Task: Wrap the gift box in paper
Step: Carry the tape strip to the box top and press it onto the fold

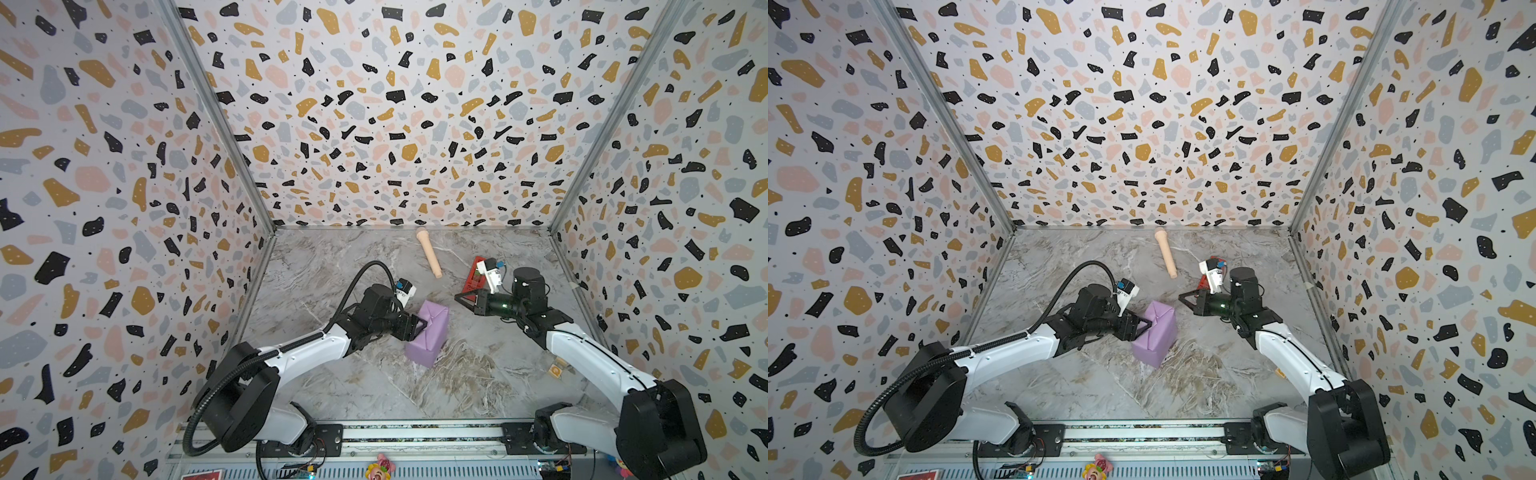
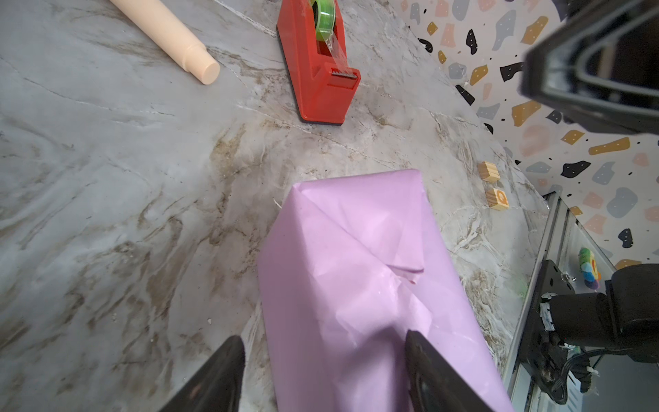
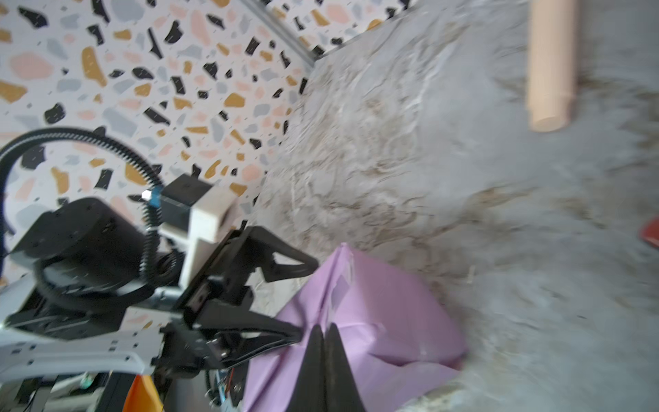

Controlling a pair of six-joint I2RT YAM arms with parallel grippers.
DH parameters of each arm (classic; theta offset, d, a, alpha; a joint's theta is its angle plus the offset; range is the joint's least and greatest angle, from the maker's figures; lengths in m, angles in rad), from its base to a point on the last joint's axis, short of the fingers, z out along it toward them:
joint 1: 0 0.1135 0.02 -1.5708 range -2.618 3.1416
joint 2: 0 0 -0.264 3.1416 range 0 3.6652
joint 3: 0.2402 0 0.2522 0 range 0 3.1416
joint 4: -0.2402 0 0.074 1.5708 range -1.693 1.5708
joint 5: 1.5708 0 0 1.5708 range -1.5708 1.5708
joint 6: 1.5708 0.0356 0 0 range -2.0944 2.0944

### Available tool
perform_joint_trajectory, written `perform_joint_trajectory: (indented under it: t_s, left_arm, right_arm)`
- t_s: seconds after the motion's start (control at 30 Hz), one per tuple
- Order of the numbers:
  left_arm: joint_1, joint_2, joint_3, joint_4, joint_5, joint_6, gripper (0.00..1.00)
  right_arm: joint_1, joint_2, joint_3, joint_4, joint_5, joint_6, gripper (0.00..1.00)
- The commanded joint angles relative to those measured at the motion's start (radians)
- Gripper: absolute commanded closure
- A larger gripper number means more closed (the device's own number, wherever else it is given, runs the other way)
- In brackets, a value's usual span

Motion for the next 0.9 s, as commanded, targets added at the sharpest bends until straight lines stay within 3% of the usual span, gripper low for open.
perform_joint_trajectory:
  t_s: [0.0, 0.33, 0.87]
  left_arm:
    - [-0.003, 0.033, -0.022, -0.158, -0.066, 0.033, 0.3]
    - [-0.003, 0.034, -0.02, -0.158, -0.063, 0.034, 0.3]
    - [-0.003, 0.034, -0.023, -0.154, -0.06, 0.032, 0.3]
  right_arm:
    - [0.065, 0.019, 0.054, -0.128, -0.011, -0.053, 1.0]
    - [0.194, 0.139, 0.132, -0.196, 0.015, -0.097, 1.0]
    - [0.214, 0.184, 0.176, -0.217, 0.054, -0.127, 1.0]
